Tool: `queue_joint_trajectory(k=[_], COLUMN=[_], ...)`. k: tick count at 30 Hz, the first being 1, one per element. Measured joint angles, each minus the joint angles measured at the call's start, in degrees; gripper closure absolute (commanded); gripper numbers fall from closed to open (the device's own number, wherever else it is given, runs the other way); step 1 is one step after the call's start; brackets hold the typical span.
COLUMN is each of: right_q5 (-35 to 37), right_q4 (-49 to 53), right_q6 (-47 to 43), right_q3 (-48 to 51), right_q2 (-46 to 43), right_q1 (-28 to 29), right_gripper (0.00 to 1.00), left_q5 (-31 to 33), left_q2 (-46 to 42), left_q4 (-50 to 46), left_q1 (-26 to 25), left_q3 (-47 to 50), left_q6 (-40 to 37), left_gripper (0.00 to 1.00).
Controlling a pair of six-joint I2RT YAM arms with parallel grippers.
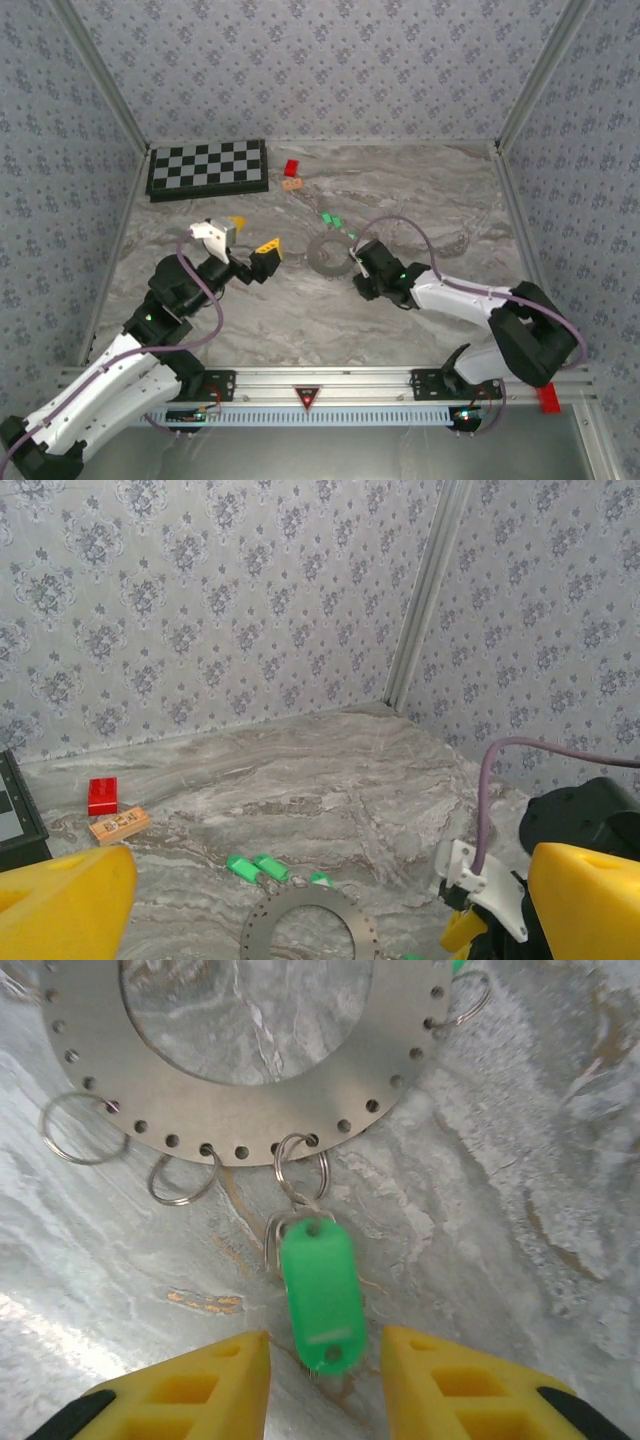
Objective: Put the keys on the keyring
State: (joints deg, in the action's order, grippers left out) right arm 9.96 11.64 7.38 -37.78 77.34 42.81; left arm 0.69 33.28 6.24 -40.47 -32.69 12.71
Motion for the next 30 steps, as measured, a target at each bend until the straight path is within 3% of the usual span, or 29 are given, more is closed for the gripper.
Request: queue_joint_trajectory(k=[8, 12, 19, 20, 30], right_q5=[0.79, 0.81, 1.73, 2.23, 8.24], right_q4=[1.14, -0.11, -3.41, -3.87, -9.84], right_q6=[2.21, 3.91, 7.5, 8.09, 9.79], right_q3=[0.07, 2.29, 9.27, 9.94, 12.83], right_q2=[-8.81, -14.82, -26.47, -27.74, -32.33], right_q1=[-0.42, -2.58, -10.69, -12.02, -23.5], right_gripper=[0.55, 0.46, 0.2, 0.01, 0.0], left_q5=[0.0, 0.52, 6.05, 7.67, 24.96], left_q2=[0.42, 1.44, 5.05, 6.01, 20.57], left_q4=[0.15, -0.09, -3.08, -4.28, -16.09], left_q1=[0.35, 0.35, 1.05, 1.36, 5.99], left_q3=[0.31, 0.31, 0.09, -0.26, -10.32], left_q6=[0.09, 0.48, 2.89, 3.54, 7.45], left_gripper=[0.0, 0.01, 0.0, 0.0, 0.0])
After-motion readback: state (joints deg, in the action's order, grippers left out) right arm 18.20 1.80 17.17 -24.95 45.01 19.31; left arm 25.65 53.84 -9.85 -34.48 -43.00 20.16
